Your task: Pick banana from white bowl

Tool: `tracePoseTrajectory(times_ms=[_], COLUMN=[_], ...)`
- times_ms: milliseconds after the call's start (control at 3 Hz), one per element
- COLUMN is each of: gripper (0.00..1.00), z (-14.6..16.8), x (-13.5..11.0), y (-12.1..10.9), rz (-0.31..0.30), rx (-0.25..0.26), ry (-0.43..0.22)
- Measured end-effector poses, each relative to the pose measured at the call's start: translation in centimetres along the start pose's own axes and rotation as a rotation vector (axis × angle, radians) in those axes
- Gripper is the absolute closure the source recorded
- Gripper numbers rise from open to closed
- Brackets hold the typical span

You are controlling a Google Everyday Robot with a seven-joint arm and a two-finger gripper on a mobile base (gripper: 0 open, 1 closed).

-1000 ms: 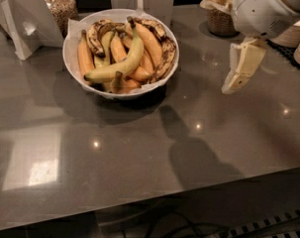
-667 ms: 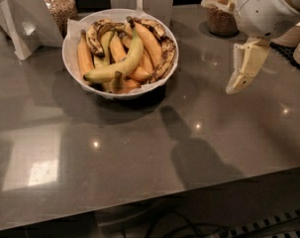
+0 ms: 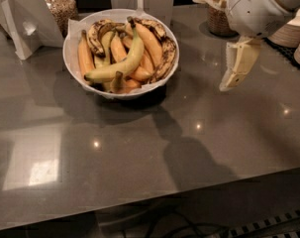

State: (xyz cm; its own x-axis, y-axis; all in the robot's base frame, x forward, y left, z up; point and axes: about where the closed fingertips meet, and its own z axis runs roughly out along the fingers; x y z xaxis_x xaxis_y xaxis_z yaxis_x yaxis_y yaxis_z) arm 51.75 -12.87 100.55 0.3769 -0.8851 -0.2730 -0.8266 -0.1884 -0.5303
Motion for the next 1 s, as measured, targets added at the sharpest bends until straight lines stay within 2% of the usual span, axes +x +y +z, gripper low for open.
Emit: tracePoseTrajectory(times_ms=[333, 667, 1000], gripper=[0.0, 0.0, 0.0], z=[1.3, 2.7, 4.3], x=[-2.2, -5.0, -8.9], y=[-1.8, -3.7, -4.8], rz=[-0.149, -0.307, -0.498], rx=[0.057, 0.127, 0.18], ry=[-0.034, -0.094, -0.155])
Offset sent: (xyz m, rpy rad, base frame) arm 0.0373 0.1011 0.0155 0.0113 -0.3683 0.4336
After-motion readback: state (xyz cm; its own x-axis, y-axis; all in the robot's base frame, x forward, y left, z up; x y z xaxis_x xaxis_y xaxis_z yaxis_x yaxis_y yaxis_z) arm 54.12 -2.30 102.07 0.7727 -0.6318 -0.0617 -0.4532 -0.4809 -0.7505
